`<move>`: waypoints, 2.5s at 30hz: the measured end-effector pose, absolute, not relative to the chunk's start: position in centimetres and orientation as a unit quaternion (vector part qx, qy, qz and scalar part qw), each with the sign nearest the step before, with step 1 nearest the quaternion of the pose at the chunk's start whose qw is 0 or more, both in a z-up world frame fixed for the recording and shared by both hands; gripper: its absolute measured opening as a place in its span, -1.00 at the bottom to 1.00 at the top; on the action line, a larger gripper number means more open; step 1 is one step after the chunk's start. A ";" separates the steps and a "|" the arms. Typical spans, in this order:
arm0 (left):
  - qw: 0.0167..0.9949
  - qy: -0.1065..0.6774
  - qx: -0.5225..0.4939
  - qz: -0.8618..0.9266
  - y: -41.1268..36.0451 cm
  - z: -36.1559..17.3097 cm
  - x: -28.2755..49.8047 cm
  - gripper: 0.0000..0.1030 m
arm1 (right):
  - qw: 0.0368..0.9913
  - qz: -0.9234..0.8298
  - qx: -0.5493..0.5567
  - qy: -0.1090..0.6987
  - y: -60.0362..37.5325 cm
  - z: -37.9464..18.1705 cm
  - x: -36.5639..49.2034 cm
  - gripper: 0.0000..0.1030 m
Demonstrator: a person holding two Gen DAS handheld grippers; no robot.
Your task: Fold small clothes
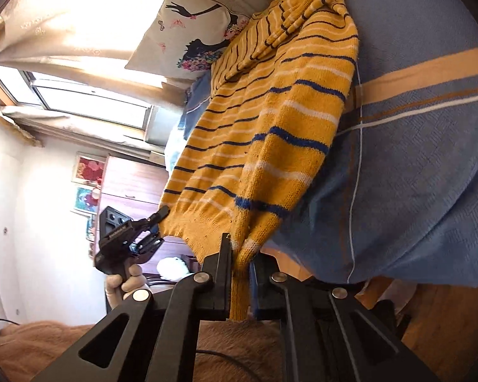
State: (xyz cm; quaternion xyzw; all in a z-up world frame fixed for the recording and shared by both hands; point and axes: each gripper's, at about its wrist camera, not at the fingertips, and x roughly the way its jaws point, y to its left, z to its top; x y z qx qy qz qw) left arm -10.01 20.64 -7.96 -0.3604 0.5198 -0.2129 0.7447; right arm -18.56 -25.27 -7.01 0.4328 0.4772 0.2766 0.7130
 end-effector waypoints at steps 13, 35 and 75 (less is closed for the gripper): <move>0.745 0.537 -0.349 -0.187 19.4 -8.4 -9.5 -0.80 | 0.721 0.259 0.420 0.487 -25.5 -7.1 -18.5 -0.81; 0.800 0.482 -0.286 -0.217 14.7 -1.3 4.2 -0.79 | 0.790 0.207 0.376 0.437 -27.4 -1.6 -5.9 -0.81; 0.777 0.508 -0.289 -0.234 10.4 -4.3 26.4 -0.06 | 0.736 0.039 0.542 0.403 -35.6 -8.5 14.1 0.01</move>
